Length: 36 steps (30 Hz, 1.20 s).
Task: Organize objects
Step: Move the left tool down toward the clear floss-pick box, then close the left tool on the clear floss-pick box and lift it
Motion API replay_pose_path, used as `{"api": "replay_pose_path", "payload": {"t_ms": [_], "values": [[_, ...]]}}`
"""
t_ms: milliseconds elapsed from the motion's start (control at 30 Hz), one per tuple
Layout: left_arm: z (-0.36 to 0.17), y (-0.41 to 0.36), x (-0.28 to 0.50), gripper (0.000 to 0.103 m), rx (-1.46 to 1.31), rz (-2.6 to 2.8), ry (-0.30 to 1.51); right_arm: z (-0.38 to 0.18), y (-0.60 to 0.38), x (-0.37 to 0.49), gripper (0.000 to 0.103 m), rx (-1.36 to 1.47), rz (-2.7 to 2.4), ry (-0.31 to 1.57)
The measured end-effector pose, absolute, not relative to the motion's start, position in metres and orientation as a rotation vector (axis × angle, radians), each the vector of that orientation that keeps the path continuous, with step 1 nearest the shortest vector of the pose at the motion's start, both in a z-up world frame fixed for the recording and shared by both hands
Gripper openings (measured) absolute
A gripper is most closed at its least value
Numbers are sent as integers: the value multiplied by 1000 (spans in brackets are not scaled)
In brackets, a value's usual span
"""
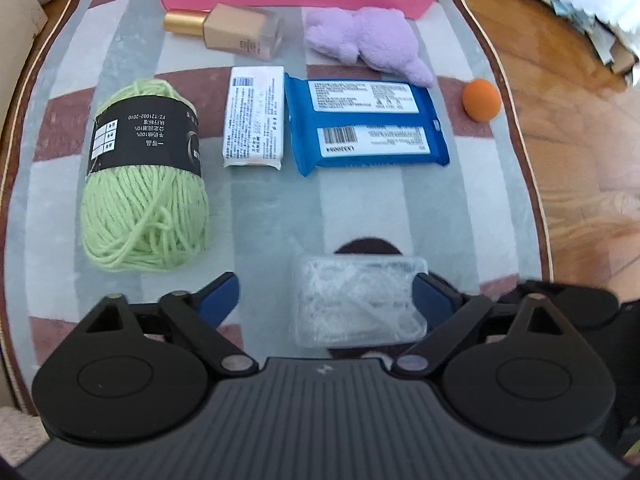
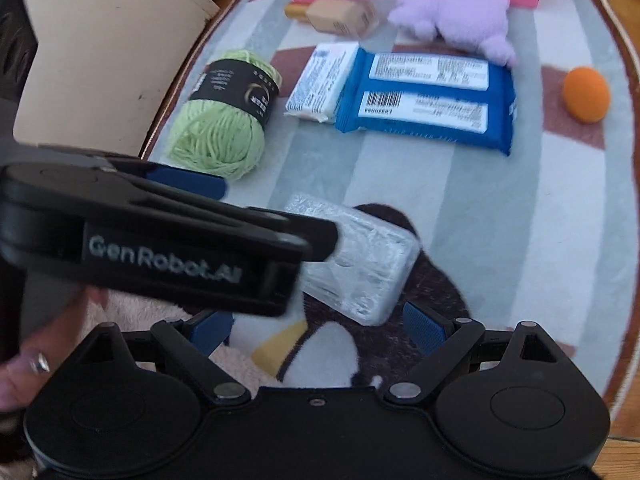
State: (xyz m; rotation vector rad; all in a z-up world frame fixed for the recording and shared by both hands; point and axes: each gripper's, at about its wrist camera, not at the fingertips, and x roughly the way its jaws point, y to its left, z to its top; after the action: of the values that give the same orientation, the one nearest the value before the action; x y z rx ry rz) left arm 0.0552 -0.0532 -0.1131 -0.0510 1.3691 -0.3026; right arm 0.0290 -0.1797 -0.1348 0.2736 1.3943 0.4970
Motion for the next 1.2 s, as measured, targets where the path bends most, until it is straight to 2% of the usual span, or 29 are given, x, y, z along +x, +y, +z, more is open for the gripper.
{"api": "replay_pose_path", "payload": {"t_ms": [33, 100, 267, 400, 567, 667, 733, 833, 933, 1100, 1200], "values": [[-116, -52, 55, 86, -60, -304, 1361, -137, -177, 29, 95, 266, 495, 1397], [-119, -49, 57, 60, -81, -310, 1353, -139, -171, 28, 95, 237, 485, 1392], [-130, -41, 56, 57, -149, -344, 1367, -139, -167, 23, 94, 209, 461, 1351], [-137, -44, 53, 55, -226, -373, 1368, -131, -165, 18, 85, 71, 419, 1256], [-143, -45, 56, 54, -352, -374, 1357, -123, -174, 22, 85, -10, 377, 1154], [-145, -45, 57, 49, -389, -343, 1327, -127, -182, 25, 87, 23, 380, 1128], [-148, -47, 57, 50, -385, -310, 1304, -133, -185, 21, 94, 57, 394, 1126], [-150, -47, 57, 51, -399, -315, 1269, -141, -189, 15, 98, 59, 397, 1083], [-151, -45, 57, 51, -417, -319, 1256, -156, -189, 19, 100, 110, 385, 1084], [-155, -41, 55, 51, -460, -308, 1267, -160, -166, -1, 99, -135, 386, 1050], [-156, -41, 51, 52, -459, -309, 1271, -161, -166, -5, 98, -135, 369, 1030]]}}
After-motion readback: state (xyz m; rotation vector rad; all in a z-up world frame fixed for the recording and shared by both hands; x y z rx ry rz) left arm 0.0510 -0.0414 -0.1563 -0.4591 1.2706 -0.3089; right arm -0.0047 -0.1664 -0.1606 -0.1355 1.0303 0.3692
